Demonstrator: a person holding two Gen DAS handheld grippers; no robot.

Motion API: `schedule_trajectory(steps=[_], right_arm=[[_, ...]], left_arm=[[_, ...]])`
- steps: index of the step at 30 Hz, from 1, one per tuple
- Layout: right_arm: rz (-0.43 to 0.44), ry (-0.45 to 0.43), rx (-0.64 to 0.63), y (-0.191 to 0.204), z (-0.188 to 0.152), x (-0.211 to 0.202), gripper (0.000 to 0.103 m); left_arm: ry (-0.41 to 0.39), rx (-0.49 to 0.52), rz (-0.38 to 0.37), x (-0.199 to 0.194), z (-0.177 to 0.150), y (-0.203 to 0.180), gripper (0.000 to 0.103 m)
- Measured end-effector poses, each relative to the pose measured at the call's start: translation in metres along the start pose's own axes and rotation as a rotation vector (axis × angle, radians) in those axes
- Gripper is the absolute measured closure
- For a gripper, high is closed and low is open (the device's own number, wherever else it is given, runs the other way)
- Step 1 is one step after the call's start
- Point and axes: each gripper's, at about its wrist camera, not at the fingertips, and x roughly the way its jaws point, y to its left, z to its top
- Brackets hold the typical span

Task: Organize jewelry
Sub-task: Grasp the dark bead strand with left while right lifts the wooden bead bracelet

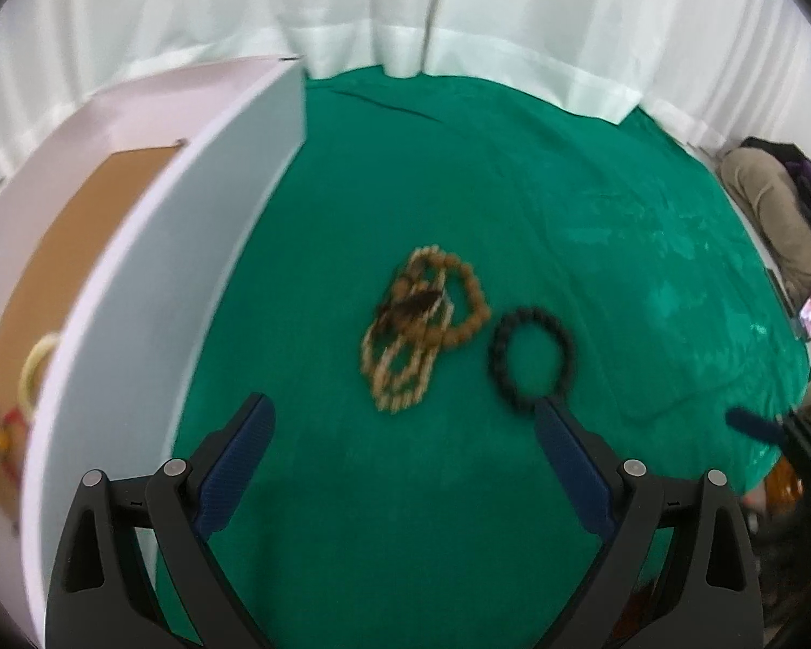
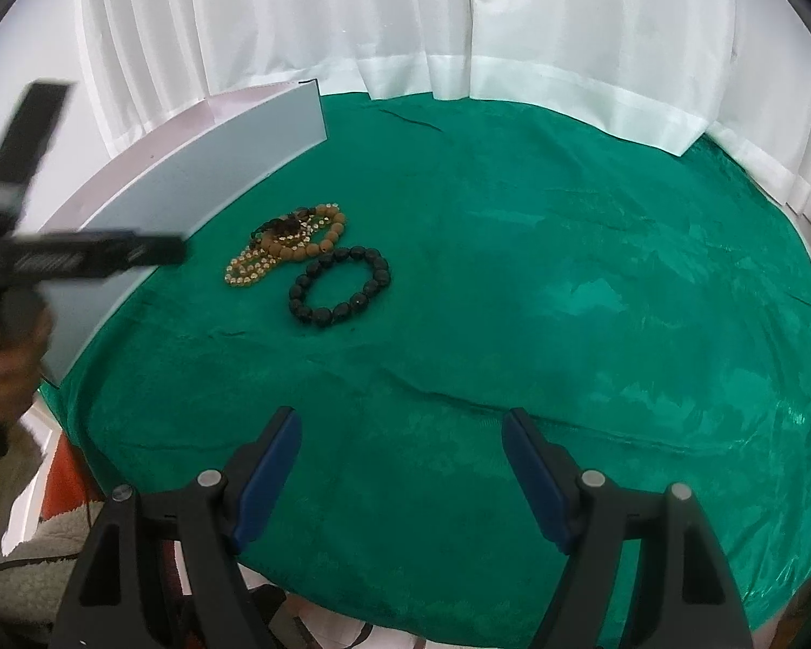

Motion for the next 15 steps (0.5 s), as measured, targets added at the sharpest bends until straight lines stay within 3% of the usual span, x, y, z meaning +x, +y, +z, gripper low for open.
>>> schedule_trajectory(steps=[2, 4, 6, 8, 9, 10, 15], right_arm=[[0.001, -0.001, 0.002, -0.001, -0.001, -0.001, 0.025], [0.002, -0.002, 0.004, -0.002, -0.002, -0.002, 0.025], [0.001, -0.003, 0.007, -0.003, -0.002, -0.003, 0.025], [0.0, -0.004, 0.011, -0.005, -0.002, -0.004, 0.025], [0.0, -0.003, 0.012, -0.006, -0.003, -0.003, 0.025], [-0.002, 0.0, 0.014, -0.007, -0.003, -0.003, 0.025], [-0.002, 0.006, 0.021, -0.011, -0.005, 0.0, 0.025]], left_arm=[[0.02, 0.004, -0.023, 0.018, 0.012, -0.001, 0.013], [0.056, 0.01, -0.047, 0.041, 0.023, -0.003, 0.027], [0.084, 0.017, -0.06, 0.06, 0.032, -0.004, 0.035], [0.096, 0.019, -0.061, 0.07, 0.035, -0.004, 0.055], [0.109, 0.02, -0.057, 0.074, 0.037, -0.003, 0.077], [0.107, 0.022, -0.048, 0.074, 0.039, -0.002, 0.087], [0.101, -0.053, -0.129, 0.056, 0.041, 0.012, 0.092]])
